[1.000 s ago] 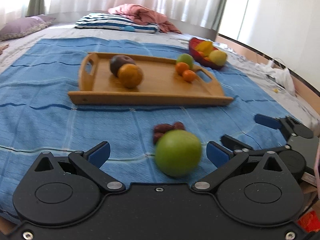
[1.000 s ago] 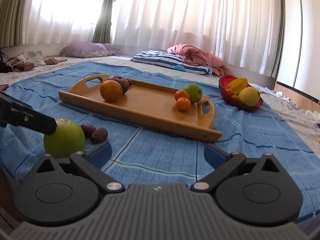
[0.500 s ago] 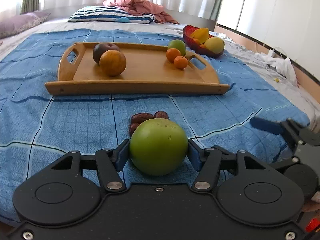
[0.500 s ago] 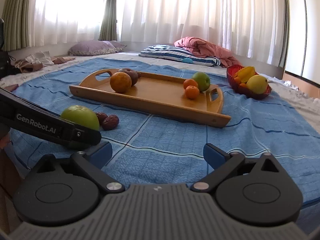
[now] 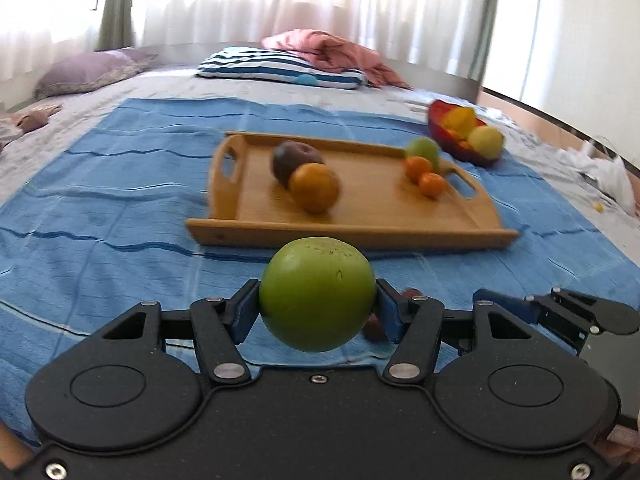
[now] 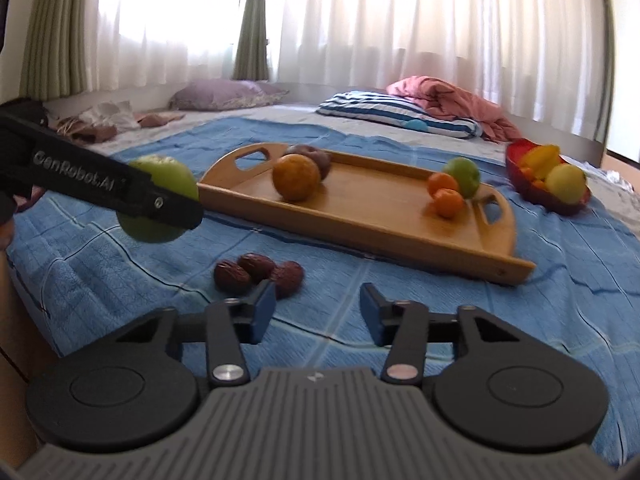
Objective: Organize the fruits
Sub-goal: 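Close the left gripper on the green apple while the right gripper grasps a date, then carry the green apple with the left gripper while the right carries the date to the tray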
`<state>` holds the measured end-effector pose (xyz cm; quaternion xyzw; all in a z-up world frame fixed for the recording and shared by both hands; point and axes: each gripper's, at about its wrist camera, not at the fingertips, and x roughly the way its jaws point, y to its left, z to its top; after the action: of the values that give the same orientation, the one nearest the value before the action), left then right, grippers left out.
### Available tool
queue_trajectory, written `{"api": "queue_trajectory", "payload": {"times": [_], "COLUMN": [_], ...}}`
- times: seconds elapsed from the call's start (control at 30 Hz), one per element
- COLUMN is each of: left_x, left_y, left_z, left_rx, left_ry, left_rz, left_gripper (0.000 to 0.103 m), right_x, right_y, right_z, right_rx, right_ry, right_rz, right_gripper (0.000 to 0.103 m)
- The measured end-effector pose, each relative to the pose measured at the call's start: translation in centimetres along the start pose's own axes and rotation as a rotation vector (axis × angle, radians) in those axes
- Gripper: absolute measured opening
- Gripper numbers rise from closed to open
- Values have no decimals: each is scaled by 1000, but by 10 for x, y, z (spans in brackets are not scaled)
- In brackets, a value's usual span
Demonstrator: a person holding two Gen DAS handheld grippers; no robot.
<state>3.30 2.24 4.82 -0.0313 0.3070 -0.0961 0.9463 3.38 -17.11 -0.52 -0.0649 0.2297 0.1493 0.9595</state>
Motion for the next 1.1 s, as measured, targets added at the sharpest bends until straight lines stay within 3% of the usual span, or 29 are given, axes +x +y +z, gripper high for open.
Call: {"api": "queue_trajectory", "payload": {"times": [0.07, 0.13, 0.37, 0.47, 0.7, 0.8, 0.87, 1.1], "left_x": [2, 5, 12, 15, 20, 22, 21, 27], "left_y": [6, 10, 20, 21, 23, 23, 23, 24], "left_z": [2, 1, -2, -3, -5, -4, -4, 6], "left_rx": [-11, -20, -43, -45, -55, -57, -56, -53], "left_ry": [0, 0, 16, 22, 29, 29, 29, 15], "left_rz": [18, 26, 39, 41, 40, 40, 40, 38], "left_gripper": [58, 58, 58, 58, 58, 58, 58, 58], "right_x": [9, 16, 32, 37, 51, 52, 51, 39], "right_y": [6, 12, 24, 25, 18, 20, 21, 12], "right_z": [4, 8, 13, 14, 19, 16, 14, 20], "right_rx": [-17, -23, -20, -30, 0, 5, 14, 82], "right_ry": [18, 34, 60, 68, 94, 87, 72, -1], "right_rz": [-2, -1, -24, -31, -7, -15, -32, -63], "right_gripper": [36, 34, 34, 41, 43, 35, 24, 23]}}
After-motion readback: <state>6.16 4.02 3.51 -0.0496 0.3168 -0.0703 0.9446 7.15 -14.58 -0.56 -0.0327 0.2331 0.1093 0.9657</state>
